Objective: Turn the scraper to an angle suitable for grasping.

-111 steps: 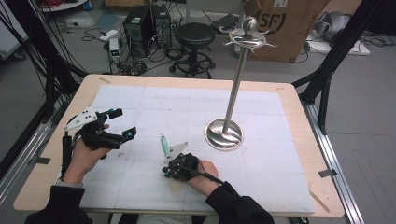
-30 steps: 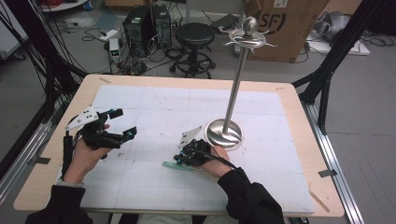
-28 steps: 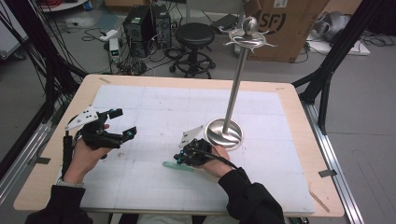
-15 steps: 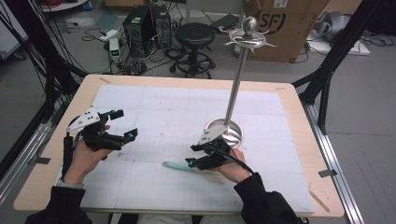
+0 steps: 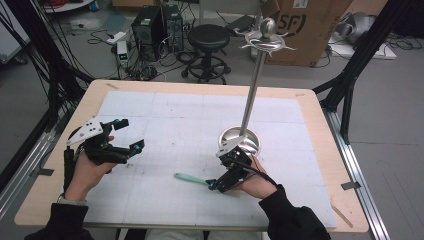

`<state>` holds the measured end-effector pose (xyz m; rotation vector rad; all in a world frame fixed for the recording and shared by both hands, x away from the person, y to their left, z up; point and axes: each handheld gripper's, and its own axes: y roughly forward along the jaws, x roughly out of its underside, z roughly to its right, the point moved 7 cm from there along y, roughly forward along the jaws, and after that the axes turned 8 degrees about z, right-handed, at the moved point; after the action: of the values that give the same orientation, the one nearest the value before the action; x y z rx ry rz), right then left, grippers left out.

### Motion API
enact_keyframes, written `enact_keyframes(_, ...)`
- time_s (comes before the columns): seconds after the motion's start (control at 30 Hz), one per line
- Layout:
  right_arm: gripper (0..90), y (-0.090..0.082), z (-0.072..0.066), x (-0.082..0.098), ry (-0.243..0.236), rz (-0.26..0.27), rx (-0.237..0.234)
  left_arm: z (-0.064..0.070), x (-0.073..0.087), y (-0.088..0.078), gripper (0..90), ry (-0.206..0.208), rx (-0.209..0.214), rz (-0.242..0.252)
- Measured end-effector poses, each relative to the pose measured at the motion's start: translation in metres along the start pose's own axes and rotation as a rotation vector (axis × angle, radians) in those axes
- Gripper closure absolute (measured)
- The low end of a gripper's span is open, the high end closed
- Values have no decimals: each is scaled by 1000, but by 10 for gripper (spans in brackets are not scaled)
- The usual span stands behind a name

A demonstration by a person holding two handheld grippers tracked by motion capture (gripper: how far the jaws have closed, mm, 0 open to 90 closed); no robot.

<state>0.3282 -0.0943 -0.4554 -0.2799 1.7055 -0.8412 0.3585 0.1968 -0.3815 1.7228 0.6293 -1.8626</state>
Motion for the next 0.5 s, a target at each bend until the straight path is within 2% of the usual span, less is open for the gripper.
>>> enact_keyframes(0.1,2,2,-1,-1,-26,-63,-19,-1,2,-2,17,-5,-6,-5)
enact_keyframes(0.37,2,5,4,-6,-48,-116,-39,-2,4,-10,17,-11,-18,-13)
enact_keyframes(0.5,7,7,7,-4,-45,-152,-44,-3,5,-12,17,-17,-24,-15)
